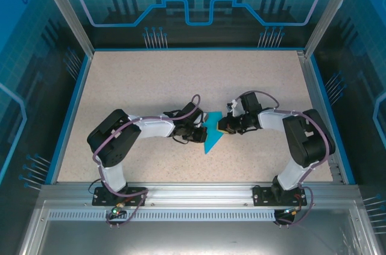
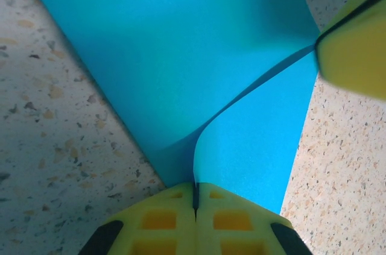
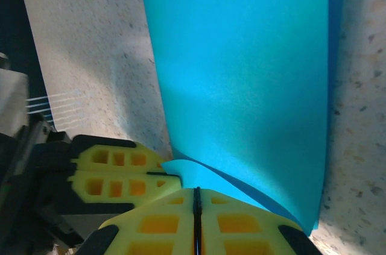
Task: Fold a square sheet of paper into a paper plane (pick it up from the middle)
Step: Third fold the triangle at the center of the table.
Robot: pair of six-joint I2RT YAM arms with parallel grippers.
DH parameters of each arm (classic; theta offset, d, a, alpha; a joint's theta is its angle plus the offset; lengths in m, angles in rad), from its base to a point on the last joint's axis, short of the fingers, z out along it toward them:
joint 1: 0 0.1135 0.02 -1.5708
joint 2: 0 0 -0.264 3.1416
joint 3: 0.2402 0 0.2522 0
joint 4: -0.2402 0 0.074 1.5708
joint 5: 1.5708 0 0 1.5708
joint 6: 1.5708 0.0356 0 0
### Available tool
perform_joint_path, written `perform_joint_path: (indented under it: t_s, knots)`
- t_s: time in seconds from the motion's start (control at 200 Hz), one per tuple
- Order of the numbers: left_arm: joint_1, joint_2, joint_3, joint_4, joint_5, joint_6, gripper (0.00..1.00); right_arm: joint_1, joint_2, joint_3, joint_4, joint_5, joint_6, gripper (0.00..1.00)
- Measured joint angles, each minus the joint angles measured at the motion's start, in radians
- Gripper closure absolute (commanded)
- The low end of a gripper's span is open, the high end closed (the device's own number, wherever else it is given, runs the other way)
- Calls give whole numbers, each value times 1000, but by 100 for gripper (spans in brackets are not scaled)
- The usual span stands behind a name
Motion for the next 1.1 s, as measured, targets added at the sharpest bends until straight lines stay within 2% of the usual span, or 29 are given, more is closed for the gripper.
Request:
perform_joint_path:
  t_s: [0.12,0.25,0.305,0.45,0.59,0.7,0.92,1.1]
  knots:
    - [0,0,5,-14,0,0,92,2,42,0,-1,-1,-14,91]
    - [0,-1,7,-27,-3,-2,82,1,75,2,-8,10,-24,93]
    - [0,-11,7,-39,-11,-5,73,2,75,0,-5,15,-20,93]
    - [-1,-81,3,-111,-58,-33,63,5,56,-45,73,26,48,93]
    - [-1,-198,-1,-137,-69,-82,68,28,20,-93,154,81,124,93]
    - [-2,-238,5,-118,-22,-123,75,51,-8,-111,166,132,166,92]
    - [-71,-87,89,-82,57,-196,88,63,-31,-123,154,158,198,92]
    - [-97,-1,85,-47,61,-257,90,63,-31,-121,146,158,198,92]
